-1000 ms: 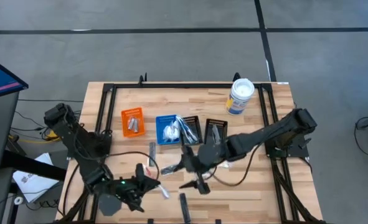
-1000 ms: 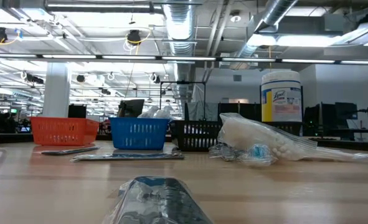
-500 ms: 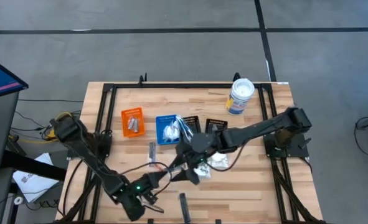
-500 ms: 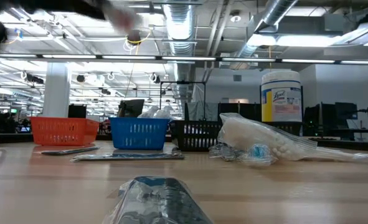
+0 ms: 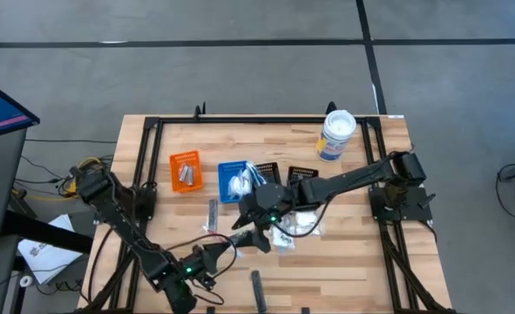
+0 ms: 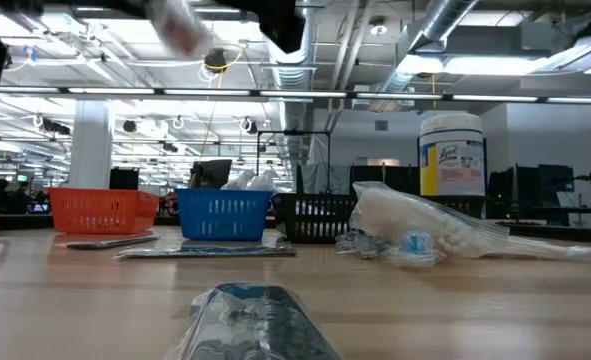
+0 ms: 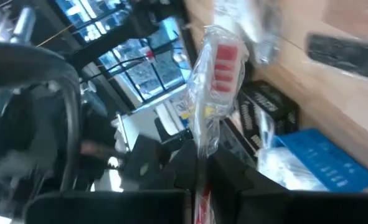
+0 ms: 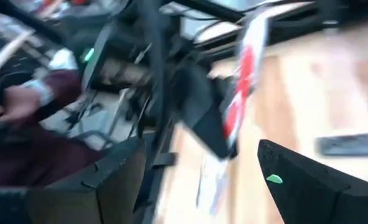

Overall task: Pick & Place Travel size toiletries
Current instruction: Put the orange toothbrush into the left black bin

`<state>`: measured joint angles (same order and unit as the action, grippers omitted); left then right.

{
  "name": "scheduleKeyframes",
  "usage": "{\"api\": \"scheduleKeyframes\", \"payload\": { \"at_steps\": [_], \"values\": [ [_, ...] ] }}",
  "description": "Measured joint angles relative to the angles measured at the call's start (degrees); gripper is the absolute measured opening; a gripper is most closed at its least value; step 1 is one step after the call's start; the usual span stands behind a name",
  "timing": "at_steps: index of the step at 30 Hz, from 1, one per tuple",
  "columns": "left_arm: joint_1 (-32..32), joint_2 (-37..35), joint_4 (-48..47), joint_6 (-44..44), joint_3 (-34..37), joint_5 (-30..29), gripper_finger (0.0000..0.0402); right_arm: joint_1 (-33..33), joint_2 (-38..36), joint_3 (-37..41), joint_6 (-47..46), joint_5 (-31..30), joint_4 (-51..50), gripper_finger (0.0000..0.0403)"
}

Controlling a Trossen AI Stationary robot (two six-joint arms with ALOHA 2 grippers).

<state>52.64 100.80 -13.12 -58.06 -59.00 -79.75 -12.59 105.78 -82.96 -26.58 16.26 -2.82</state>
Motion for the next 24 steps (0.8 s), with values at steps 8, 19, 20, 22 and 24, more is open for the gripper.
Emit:
{"api": "scheduleKeyframes", "payload": {
  "at_steps": [8,19,20,22,24],
  "values": [
    [5.29,-8.15,11.07,-3.09,-0.11,1.39,0.0012,-0.88,-1.14,0.0,2.58,3.35,3.43,0.0301],
    [2.39,-7.24,12.14,-7.08,-0.04,5.65,0.0012,1.32,-0.59,-0.02,-1.82,2.99,11.24,0.0301],
    [2.12,-7.27,12.21,-7.08,-0.04,5.66,0.0012,1.69,-0.54,-0.02,-1.76,2.96,11.08,0.0301],
    [1.58,-7.27,12.03,-7.42,-0.04,5.68,0.0012,2.27,-0.51,-0.02,-1.13,2.95,10.83,0.0301],
    [1.16,-7.36,12.11,-7.52,-0.04,5.74,0.0012,2.54,-0.51,-0.02,0.48,2.94,11.02,0.0301]
  ]
}}
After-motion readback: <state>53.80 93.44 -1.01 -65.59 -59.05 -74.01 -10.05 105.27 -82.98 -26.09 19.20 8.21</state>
